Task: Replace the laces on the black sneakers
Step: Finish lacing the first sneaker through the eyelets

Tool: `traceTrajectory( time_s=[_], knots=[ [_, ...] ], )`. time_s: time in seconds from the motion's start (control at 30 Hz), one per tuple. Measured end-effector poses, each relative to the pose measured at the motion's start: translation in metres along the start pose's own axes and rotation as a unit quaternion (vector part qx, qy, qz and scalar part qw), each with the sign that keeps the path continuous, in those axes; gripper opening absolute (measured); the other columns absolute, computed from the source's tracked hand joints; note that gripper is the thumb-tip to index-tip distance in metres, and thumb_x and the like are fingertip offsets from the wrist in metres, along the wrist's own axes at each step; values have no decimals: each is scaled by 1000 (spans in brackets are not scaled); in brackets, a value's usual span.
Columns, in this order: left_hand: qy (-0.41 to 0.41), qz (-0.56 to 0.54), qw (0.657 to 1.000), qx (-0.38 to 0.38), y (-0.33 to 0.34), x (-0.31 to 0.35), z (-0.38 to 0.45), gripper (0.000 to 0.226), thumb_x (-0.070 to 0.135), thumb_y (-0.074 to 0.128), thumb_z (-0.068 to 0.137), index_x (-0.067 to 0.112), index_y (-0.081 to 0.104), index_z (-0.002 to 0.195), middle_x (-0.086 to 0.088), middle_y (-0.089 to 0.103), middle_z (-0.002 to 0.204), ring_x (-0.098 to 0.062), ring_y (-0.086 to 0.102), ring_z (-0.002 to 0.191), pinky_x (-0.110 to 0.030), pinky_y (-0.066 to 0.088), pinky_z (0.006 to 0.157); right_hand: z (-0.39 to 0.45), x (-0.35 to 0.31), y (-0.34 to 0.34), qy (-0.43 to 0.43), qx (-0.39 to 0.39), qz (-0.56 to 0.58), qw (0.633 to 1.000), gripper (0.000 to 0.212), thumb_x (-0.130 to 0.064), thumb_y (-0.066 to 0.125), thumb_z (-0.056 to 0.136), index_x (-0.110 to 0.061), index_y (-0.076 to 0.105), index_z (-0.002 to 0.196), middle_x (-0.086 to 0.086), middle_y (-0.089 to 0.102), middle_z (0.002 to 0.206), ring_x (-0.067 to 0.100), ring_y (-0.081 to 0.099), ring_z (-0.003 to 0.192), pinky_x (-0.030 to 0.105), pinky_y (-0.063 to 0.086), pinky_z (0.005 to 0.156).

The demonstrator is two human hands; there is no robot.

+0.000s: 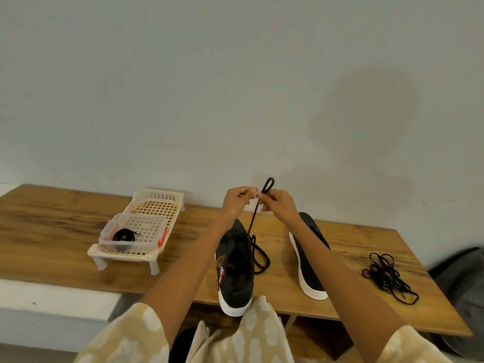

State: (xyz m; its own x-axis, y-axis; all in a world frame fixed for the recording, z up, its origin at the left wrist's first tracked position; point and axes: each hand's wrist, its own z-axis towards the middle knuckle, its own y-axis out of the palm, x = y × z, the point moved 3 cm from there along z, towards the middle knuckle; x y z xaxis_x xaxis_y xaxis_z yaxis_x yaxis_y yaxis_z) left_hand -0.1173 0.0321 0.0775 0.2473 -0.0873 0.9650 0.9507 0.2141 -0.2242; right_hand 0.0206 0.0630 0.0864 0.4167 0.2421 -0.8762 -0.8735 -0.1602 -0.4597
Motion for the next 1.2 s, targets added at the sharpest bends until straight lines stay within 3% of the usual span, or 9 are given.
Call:
traceTrajectory(
  time_s=[0.13,0.23,0.43,0.53,0.63,0.83,0.97,1.07,1.2],
  knots=[
    [-50,96,986,-130,7,-30,-14,31,28,52,97,11,63,120,1,62,113,-12,55,103,-22,40,86,9,-36,-27,-26,86,242,966,16,-15,59,93,-3,67,97,5,65,76,8,62,61,23,55,68],
    [-65,148,975,-151,16,-49,-21,23,23,59,93,8,66,109,-2,61,97,-15,57,94,-21,42,75,15,-56,-38,-50,98,317,942,16,-14,56,95,-2,66,100,7,64,77,8,61,62,22,56,70],
    [-32,66,996,41,5,-30,-6,24,28,65,88,8,73,100,-5,72,97,-18,63,90,-31,47,82,6,-12,-28,0,52,39,998,23,-20,63,90,1,71,93,11,70,76,13,64,62,33,58,76],
    [6,67,997,21,2,-9,3,23,27,67,86,9,74,99,-3,71,97,-13,61,89,-27,49,82,-14,23,0,22,-53,-117,991,19,-18,60,92,-5,70,101,13,72,84,12,63,60,28,56,74],
    [17,100,994,-46,4,-5,4,20,26,69,85,11,74,97,3,68,89,-6,58,78,-16,45,72,-28,33,27,34,-100,-106,989,23,-12,53,95,-6,64,114,5,66,80,1,58,54,13,48,61],
    [-1,70,997,-24,-13,-28,-4,14,20,63,90,12,72,97,3,67,86,-7,57,71,-19,46,68,-13,25,26,36,-28,-34,998,13,-16,56,94,-10,68,95,2,68,76,8,62,58,36,57,77],
    [-49,42,998,-12,-19,-43,-11,12,14,57,93,14,68,90,0,66,76,-8,54,59,-16,44,57,-6,18,23,29,-41,-69,996,9,-20,62,91,-12,67,90,-3,65,69,-7,58,45,13,53,61],
    [-97,59,993,-41,-12,-51,-16,14,16,52,96,9,65,94,-3,65,82,-8,56,58,-13,40,49,-13,33,32,73,-55,-105,990,13,-18,57,94,-8,64,89,4,63,70,-4,56,43,11,47,52],
    [-161,169,971,-47,-15,-77,-27,16,17,53,95,9,61,106,-11,62,104,-21,62,87,-32,50,71,-29,65,38,204,-32,-74,976,21,-15,49,98,-2,58,112,10,65,89,15,57,67,23,49,62]
  ],
)
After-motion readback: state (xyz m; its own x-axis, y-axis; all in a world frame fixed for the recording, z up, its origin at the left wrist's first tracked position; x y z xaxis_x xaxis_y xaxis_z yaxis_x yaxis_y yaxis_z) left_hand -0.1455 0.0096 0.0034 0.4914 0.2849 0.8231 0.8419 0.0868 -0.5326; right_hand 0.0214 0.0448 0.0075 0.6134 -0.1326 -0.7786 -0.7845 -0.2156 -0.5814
